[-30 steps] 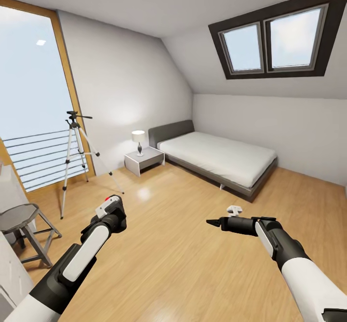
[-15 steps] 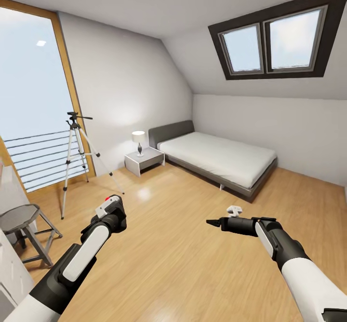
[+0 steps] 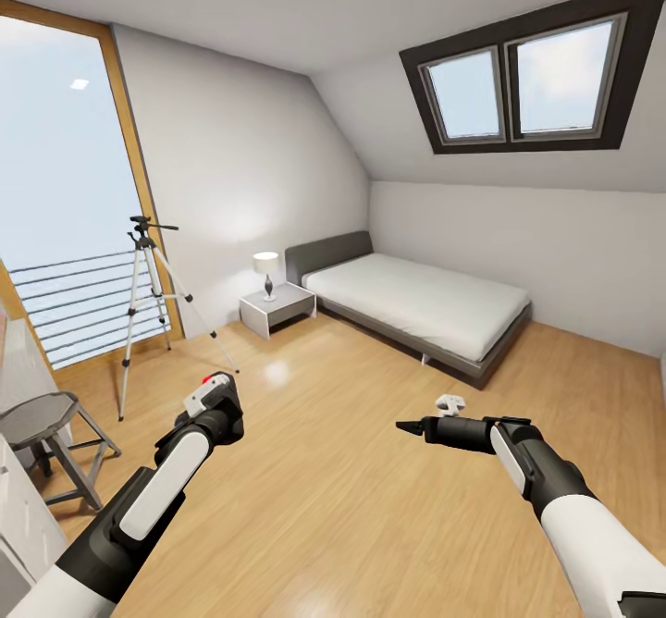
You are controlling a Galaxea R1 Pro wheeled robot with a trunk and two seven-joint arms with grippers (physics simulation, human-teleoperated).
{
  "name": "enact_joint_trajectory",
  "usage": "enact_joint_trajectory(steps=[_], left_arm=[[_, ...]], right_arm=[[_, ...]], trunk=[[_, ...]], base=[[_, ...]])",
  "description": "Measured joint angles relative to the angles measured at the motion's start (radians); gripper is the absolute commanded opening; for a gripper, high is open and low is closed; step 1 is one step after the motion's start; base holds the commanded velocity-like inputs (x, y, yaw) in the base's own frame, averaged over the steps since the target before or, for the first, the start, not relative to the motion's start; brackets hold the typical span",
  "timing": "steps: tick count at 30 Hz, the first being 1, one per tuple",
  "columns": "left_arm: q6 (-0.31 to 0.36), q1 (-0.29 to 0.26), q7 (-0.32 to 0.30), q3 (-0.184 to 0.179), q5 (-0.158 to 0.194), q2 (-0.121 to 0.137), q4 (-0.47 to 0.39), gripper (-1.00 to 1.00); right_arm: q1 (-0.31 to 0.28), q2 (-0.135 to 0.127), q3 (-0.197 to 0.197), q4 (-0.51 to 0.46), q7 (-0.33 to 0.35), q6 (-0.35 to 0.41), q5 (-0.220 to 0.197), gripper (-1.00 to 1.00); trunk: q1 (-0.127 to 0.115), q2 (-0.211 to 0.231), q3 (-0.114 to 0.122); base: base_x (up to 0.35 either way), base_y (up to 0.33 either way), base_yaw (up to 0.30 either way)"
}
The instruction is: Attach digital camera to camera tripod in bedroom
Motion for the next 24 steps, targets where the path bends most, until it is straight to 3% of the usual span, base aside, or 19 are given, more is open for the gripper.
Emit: enact_joint_trajectory(steps=[24], left_arm=[[0.000, 0.000, 0.000, 0.000, 0.000, 0.001, -0.002, -1.00]], right_arm=[[0.000, -0.002, 0.000, -0.001, -0.001, -0.001, 0.002, 1.00]], trunk=[[-0.008, 0.014, 0.006]], base=[[0.000, 0.000, 0.000]])
